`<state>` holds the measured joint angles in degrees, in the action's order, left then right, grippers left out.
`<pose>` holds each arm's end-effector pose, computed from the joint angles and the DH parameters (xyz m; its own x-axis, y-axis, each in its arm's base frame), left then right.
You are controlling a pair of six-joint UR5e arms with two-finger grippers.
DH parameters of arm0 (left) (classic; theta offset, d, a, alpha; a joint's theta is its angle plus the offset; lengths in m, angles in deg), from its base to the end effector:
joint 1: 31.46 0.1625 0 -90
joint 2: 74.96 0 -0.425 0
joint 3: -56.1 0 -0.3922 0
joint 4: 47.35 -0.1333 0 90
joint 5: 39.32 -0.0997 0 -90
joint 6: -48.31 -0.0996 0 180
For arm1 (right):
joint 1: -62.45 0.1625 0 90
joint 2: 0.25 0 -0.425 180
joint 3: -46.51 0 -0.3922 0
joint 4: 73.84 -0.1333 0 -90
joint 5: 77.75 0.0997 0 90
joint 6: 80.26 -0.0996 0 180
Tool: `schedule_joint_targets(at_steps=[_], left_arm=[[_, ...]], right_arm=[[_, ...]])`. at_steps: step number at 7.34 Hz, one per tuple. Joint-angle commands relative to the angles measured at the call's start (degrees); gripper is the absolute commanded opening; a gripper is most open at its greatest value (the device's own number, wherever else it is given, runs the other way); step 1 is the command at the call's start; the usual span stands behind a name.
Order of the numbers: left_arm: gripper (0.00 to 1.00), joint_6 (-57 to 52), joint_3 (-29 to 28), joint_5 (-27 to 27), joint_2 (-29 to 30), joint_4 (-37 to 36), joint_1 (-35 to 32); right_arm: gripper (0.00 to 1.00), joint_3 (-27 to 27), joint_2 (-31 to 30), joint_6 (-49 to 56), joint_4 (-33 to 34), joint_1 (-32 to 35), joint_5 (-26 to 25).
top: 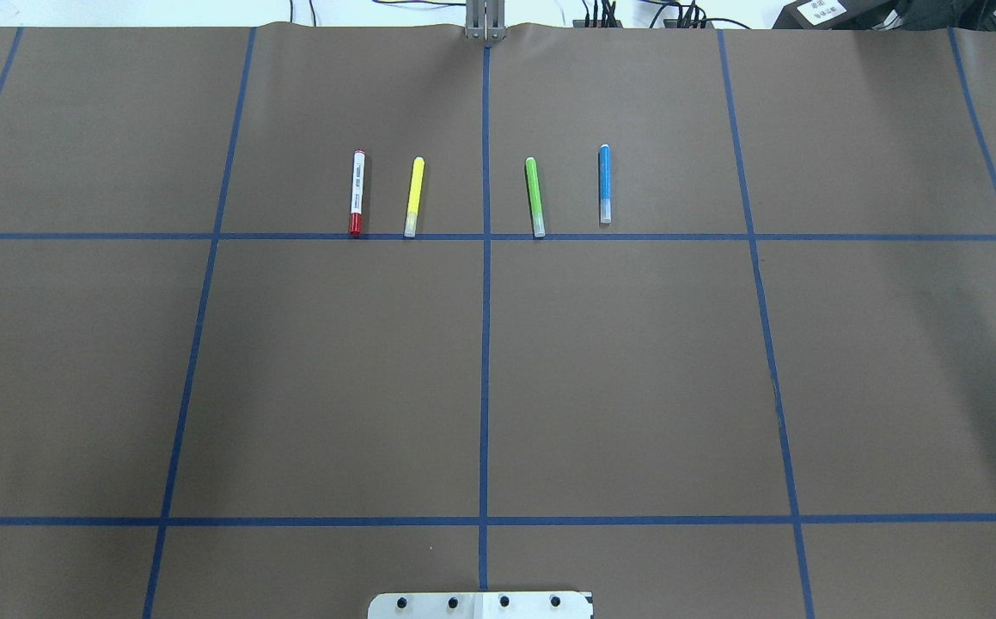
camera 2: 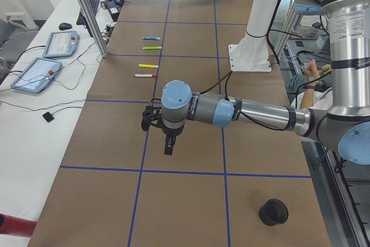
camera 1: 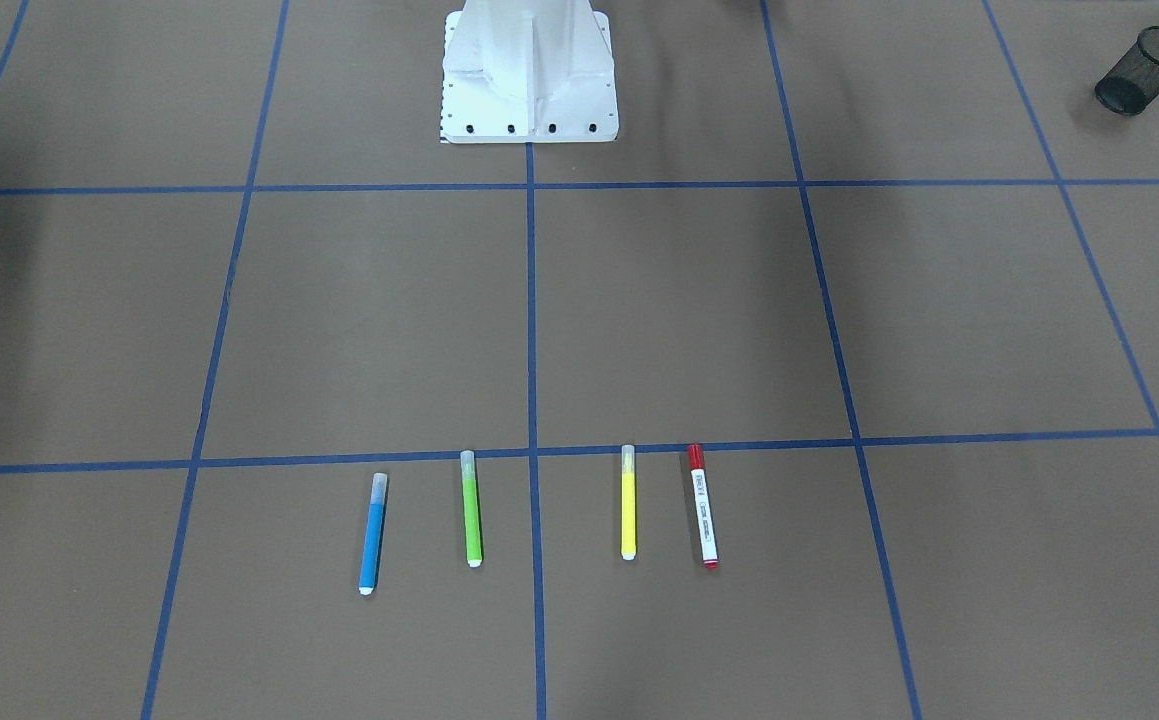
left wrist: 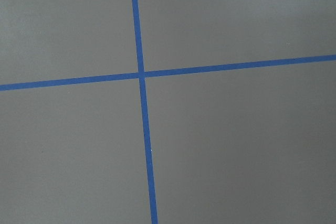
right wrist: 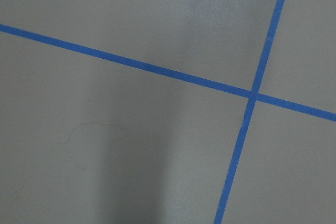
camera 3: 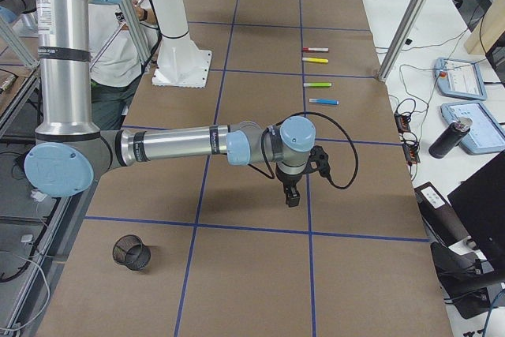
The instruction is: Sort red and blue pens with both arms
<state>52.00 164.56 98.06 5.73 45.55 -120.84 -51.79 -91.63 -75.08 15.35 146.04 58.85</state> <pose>-0.0554 -0.4307 0.5647 0.6747 0.0977 -0.7316 0.0329 0.9862 0.1620 0.0062 -0.4909 0.5945 0.6591 -0.2620 0.7049 0.1708 0.9650 0.1990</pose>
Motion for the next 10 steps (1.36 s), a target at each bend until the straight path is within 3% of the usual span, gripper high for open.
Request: schedule_joint_targets(at_steps=[1, 10], left_arm=[[1.0, 0.0, -0.1, 0.0, -0.3, 0.6, 0.1], [0.99, 0.6, 0.2, 0.2, -0.4, 0.7, 0.4]], right_arm=[[1.0, 0.0, 0.2, 0.0, -0.1, 0.0, 0.0], [1.0, -2.1, -2.0, -0.1, -0.6, 0.0, 1.0]])
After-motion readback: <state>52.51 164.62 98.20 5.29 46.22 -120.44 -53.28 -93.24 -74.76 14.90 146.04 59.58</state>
